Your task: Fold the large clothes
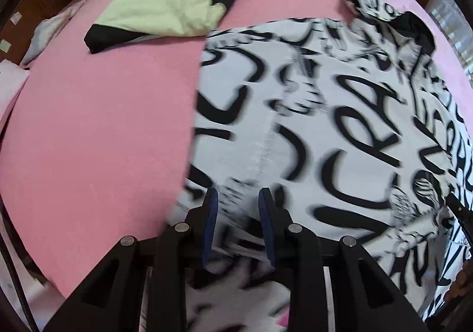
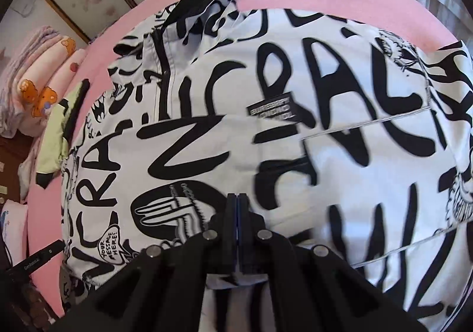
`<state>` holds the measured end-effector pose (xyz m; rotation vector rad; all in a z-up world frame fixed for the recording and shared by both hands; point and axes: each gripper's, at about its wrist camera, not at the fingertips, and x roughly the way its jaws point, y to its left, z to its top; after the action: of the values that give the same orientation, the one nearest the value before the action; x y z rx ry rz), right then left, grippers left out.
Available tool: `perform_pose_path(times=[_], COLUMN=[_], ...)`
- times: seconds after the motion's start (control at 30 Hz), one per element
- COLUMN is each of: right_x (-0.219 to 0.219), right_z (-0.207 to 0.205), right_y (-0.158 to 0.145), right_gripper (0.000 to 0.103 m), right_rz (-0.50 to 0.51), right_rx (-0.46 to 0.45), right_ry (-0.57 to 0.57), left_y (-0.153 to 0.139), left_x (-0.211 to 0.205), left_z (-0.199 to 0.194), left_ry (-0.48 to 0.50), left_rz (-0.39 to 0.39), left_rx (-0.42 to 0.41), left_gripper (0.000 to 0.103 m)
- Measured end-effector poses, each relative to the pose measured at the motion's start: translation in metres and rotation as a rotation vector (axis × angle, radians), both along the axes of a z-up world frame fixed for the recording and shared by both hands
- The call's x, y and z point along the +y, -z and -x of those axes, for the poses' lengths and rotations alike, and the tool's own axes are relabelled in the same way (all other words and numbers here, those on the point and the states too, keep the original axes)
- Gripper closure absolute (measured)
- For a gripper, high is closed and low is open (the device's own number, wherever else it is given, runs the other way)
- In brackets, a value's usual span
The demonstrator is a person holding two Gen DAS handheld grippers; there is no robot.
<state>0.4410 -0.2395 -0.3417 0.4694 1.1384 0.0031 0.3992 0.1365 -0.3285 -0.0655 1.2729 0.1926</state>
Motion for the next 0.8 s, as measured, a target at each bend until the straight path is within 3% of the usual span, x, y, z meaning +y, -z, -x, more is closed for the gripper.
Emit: perform_pose_path(times=[0.3,0.47,0.6,0.8], right_x=[-0.097,-0.158,-0.226,-0.314], right_z=[0.051,0.098,0.143,0.202], right_y=[-0.011,-0.011,-0.005,0.006], right_gripper=[0.103,0.1,0.1,0.1], right_rz=[-0.136,-0.11,-0.163,-0.207], right_rx=[0.024,0.088,0.12,0.133], right_ry=[0.042,0.057,0.157,0.367], left_y=[-0.024,-0.027,-0.032,-0.045], left_x=[-0.148,-0.24,-0.315,-0.414], left_z=[0.038,0.05,0.053,0.065], left_ry=[0.141,0.186,0.262,0.479], left_rz=[-0.014,0.112,0.225,0.214], left_rx=[-0.027,0.004,0.021,0.006], left_gripper=[0.075,0.075,0.074,0.057])
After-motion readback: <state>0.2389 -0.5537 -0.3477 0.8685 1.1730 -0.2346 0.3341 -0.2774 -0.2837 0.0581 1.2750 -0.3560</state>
